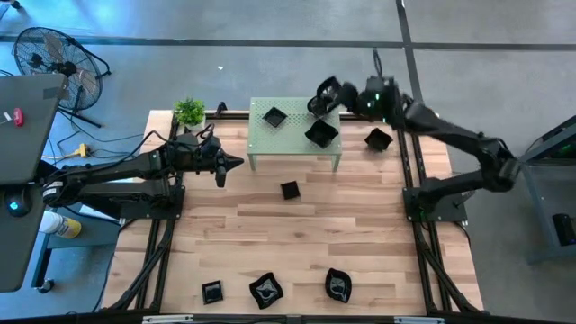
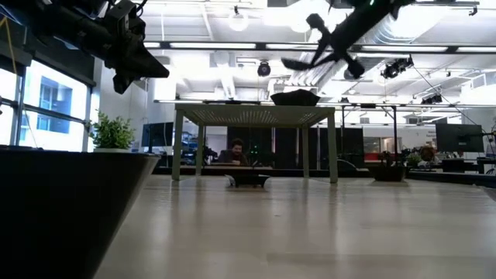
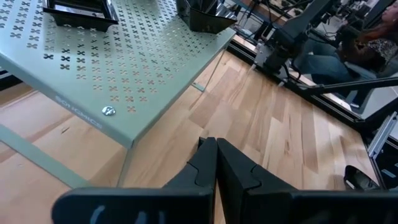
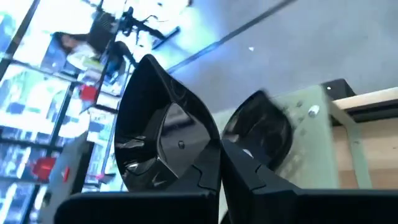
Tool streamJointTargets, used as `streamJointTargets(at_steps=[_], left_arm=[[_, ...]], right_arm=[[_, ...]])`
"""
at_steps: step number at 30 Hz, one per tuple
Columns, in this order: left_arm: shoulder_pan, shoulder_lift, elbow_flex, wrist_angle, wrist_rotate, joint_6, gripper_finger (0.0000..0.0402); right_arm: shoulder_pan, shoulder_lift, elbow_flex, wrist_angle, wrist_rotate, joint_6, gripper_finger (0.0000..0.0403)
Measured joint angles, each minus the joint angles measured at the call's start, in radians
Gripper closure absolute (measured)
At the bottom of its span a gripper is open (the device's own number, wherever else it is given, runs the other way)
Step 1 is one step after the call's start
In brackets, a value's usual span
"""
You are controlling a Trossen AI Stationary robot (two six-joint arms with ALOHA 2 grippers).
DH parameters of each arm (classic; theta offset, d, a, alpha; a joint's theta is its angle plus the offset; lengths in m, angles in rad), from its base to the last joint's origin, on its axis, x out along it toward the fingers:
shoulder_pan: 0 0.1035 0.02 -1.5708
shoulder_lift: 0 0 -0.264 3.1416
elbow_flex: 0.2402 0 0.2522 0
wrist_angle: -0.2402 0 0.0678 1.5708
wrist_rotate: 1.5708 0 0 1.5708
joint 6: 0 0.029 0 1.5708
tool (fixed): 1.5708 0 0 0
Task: Pick & Place Mini shaped plates
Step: Stack the black leaf-shaped plate on top of the black leaf-shaped plates on the shelf
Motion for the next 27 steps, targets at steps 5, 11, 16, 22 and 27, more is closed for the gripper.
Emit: streamJointTargets(at_steps=[5,11,16,22,27], left_arm=[[0.0,0.0,0.0,-0.001,-0.012,0.0,0.0401],[0.0,0.0,0.0,-0.004,-0.027,0.0,0.0401],[0.0,0.0,0.0,-0.034,-0.026,0.0,0.0401],[0.0,0.0,0.001,-0.051,-0.026,0.0,0.0401],[0.0,0.0,0.001,-0.049,-0.025,-0.001,0.0401]], right_arm=[[-0.097,0.127,0.023,0.0,-0.133,0.061,0.0402],[-0.118,0.23,0.025,0.02,-0.17,0.1,0.0402],[-0.118,0.251,0.026,0.029,-0.161,0.099,0.039],[-0.117,0.262,0.026,0.032,-0.158,0.076,0.0358],[-0.119,0.262,0.026,0.033,-0.149,0.051,0.0337]])
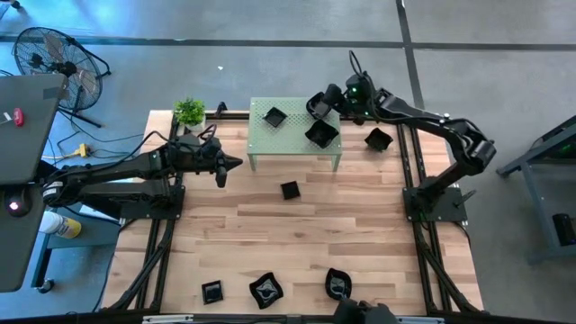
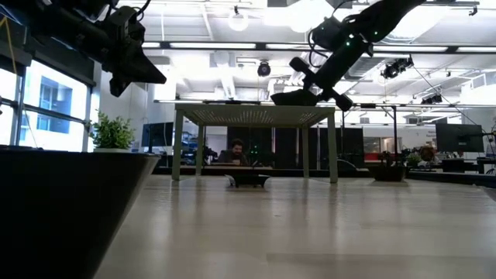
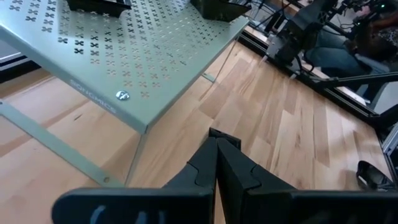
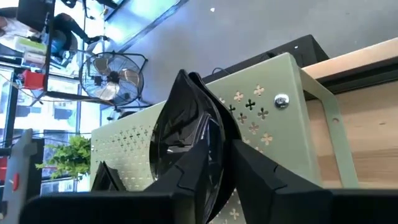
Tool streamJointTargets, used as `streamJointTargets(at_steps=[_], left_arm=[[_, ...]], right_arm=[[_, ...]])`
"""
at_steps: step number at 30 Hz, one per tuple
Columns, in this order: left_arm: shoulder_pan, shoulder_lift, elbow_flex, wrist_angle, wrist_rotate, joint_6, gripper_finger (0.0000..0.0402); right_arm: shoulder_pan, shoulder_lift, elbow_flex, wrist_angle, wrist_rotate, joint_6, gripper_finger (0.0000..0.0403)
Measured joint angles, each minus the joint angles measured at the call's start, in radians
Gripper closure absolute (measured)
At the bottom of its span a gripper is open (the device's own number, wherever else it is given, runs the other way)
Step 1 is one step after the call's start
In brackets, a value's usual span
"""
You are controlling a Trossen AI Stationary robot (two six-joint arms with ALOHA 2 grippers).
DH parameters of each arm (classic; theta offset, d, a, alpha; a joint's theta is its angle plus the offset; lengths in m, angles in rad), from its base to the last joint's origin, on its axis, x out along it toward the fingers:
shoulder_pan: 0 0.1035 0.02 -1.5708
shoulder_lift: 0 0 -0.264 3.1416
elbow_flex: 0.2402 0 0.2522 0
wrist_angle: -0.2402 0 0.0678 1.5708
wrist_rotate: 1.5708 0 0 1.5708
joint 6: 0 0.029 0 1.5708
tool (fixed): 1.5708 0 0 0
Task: Pick & Place Mini shaped plates
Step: Stack the black leaf-shaped plate on top of the black leaf-shaped plates on the shelf, then stack the black square plate on top of the black square plates on the shelf
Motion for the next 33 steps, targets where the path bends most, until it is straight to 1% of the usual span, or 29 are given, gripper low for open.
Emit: streamJointTargets(at_steps=[5,14,18,22,25,27,30,33], left_arm=[[0.0,0.0,0.0,-0.003,0.003,-0.013,0.0401],[0.0,0.0,0.0,-0.005,0.055,-0.011,0.0401],[0.0,0.0,0.0,-0.005,0.06,-0.011,0.0401],[0.0,0.0,0.0,-0.005,0.059,-0.01,0.0401],[0.0,0.0,0.0,-0.005,0.069,0.007,0.0401],[0.0,0.0,0.001,-0.008,0.102,0.019,0.0401],[0.0,0.0,0.033,-0.073,0.148,0.03,0.0401],[0.0,0.0,0.081,-0.189,0.166,0.065,0.0401]], right_arm=[[-0.005,-0.002,0.0,-0.002,-0.031,-0.049,0.0326],[-0.005,-0.072,0.0,-0.03,-0.034,-0.155,0.0307],[-0.005,-0.099,0.0,-0.059,-0.026,-0.208,0.0307],[-0.004,-0.087,0.0,-0.064,-0.051,-0.256,0.0332],[0.008,-0.094,0.0,-0.06,-0.07,-0.327,0.0366],[0.018,-0.117,0.0,-0.058,-0.101,-0.399,0.039],[0.061,-0.178,0.0,-0.065,-0.123,-0.522,0.0396],[0.153,-0.238,0.0,-0.103,-0.084,-0.64,0.0394]])
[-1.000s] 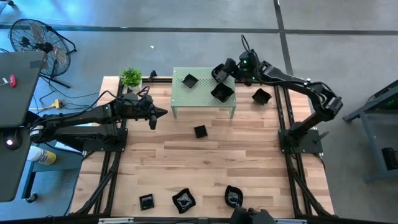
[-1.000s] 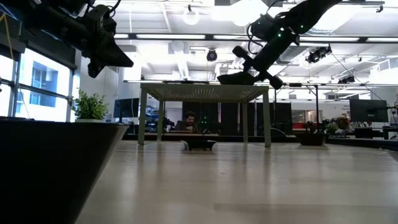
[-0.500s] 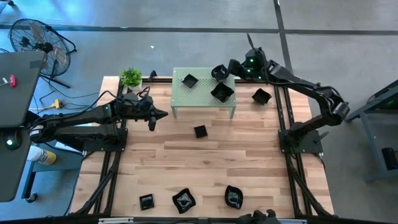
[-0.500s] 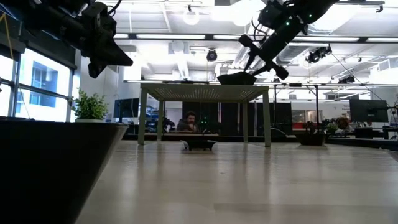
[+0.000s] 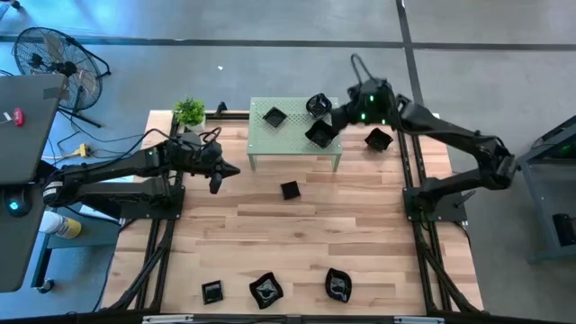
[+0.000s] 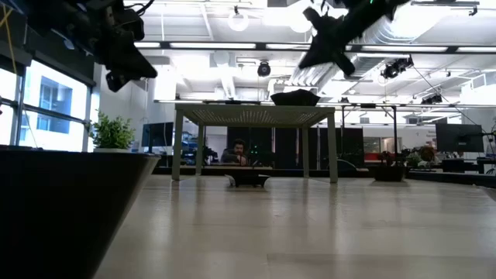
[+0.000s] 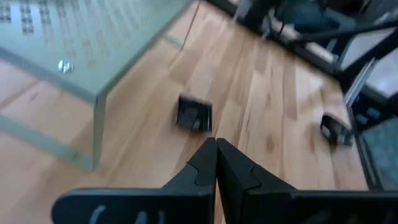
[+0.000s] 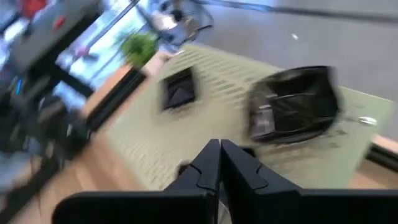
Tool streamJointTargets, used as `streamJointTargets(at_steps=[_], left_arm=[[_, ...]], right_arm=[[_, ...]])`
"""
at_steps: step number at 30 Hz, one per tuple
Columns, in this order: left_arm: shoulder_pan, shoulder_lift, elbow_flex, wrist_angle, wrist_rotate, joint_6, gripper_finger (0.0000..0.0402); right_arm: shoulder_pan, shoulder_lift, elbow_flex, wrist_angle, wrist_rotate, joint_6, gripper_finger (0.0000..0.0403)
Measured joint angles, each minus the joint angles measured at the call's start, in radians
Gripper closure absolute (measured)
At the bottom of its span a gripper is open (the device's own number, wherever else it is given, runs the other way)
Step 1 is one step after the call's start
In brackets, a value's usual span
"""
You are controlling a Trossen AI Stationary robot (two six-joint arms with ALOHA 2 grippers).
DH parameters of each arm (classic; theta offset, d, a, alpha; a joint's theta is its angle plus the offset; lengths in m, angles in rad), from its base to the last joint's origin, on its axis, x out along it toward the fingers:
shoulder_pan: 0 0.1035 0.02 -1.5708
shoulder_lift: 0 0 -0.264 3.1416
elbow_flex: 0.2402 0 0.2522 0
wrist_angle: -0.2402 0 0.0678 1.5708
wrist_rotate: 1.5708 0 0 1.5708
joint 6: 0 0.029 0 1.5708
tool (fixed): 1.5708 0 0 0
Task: Pick & Place Mini shaped plates
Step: Stack the black square plate on top of the black square plates on the shelf
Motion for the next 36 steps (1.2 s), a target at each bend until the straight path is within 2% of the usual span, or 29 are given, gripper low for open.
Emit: streamJointTargets(at_steps=[3,6,10,15,20,27,31,36], left_arm=[[-0.009,0.0,0.043,-0.11,0.003,0.004,0.0401],[-0.073,0.0,0.056,-0.181,0.003,0.004,0.0401],[-0.225,0.014,0.056,-0.241,-0.054,-0.047,0.0401],[-0.439,0.056,0.056,-0.251,-0.13,-0.165,0.0401],[-0.648,0.129,0.056,-0.255,-0.156,-0.297,0.0401],[-0.891,0.25,0.056,-0.248,-0.127,-0.522,0.0392],[-0.999,0.323,0.056,-0.24,-0.126,-0.687,0.0361],[-1.105,0.425,0.056,-0.105,-0.129,-0.788,0.0301]], right_arm=[[0.119,-0.045,-0.028,0.018,0.072,-0.066,0.04],[0.239,-0.082,-0.075,0.08,0.145,-0.079,0.0399],[0.371,-0.119,-0.133,0.143,0.24,-0.086,0.0401],[0.472,-0.146,-0.165,0.155,0.339,-0.086,0.0399],[0.508,-0.145,-0.169,0.143,0.36,-0.117,0.0399],[0.511,-0.146,-0.169,0.143,0.357,-0.149,0.0401],[0.511,-0.146,-0.169,0.14,0.356,-0.155,0.0399],[0.511,-0.146,-0.169,0.14,0.344,-0.172,0.0397]])
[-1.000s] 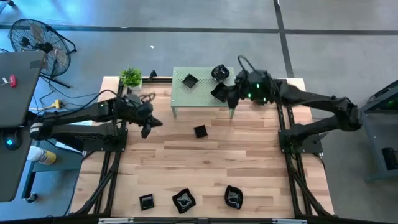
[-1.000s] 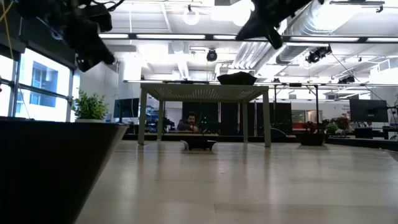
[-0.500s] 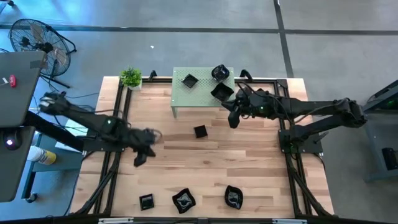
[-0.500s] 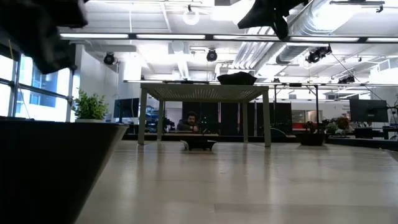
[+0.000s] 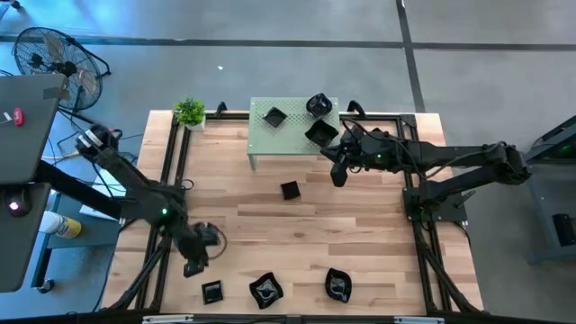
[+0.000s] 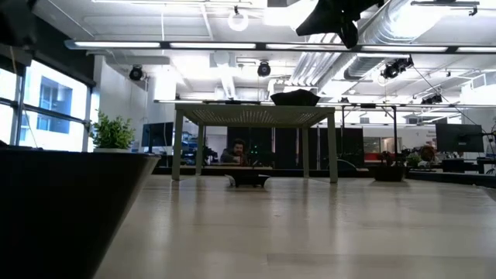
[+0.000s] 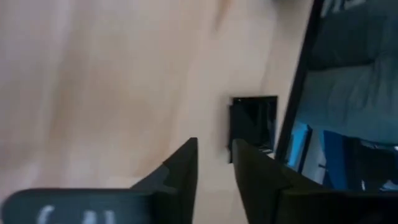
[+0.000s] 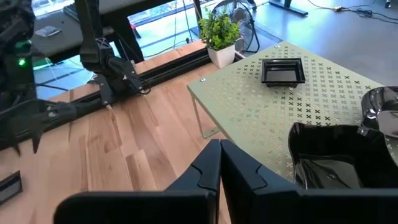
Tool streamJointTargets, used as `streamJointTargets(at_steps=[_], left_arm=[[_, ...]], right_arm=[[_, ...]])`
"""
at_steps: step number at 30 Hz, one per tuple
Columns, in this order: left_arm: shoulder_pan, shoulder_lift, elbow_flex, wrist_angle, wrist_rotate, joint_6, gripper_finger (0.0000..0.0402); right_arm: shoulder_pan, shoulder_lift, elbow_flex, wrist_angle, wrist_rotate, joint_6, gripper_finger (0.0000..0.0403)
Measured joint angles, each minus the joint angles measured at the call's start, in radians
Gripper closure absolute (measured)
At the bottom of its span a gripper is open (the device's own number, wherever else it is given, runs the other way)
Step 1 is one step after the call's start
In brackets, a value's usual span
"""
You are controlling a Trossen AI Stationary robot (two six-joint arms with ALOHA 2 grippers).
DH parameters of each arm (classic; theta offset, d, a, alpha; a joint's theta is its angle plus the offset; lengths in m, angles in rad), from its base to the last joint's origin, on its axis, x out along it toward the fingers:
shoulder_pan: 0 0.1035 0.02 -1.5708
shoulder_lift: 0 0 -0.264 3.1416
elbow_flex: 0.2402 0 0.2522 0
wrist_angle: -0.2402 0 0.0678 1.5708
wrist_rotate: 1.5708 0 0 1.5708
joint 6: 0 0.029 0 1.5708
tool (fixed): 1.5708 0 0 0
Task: Pick & Place Mini shaped plates
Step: Stack the black square plate on top of the black square plates on the shelf
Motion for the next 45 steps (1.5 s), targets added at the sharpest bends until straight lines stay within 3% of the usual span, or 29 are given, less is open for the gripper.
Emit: streamJointTargets(at_steps=[4,15,21,34,40,45], left_arm=[[-0.059,0.1,0.0,0.117,-0.031,-0.046,0.0268],[-0.109,0.32,-0.001,0.284,-0.052,-0.158,0.0263],[-0.108,0.338,0.0,0.328,-0.059,-0.15,0.027],[-0.142,0.337,0.0,0.358,-0.03,-0.092,0.036],[-0.145,0.337,0.0,0.35,-0.031,-0.103,0.036],[-0.145,0.337,0.0,0.35,-0.033,-0.126,0.0327]], right_arm=[[0.0,0.0,0.0,0.0,0.0,0.0,0.0401],[0.0,0.0,0.0,0.0,-0.011,0.0,0.0401],[0.0,0.0,0.0,-0.001,-0.023,0.003,0.0397],[0.0,0.0,0.0,-0.001,-0.024,0.002,0.0397],[0.0,0.0,0.0,-0.001,-0.019,0.0,0.04],[0.0,0.0,0.0,-0.001,-0.019,-0.004,0.0397]])
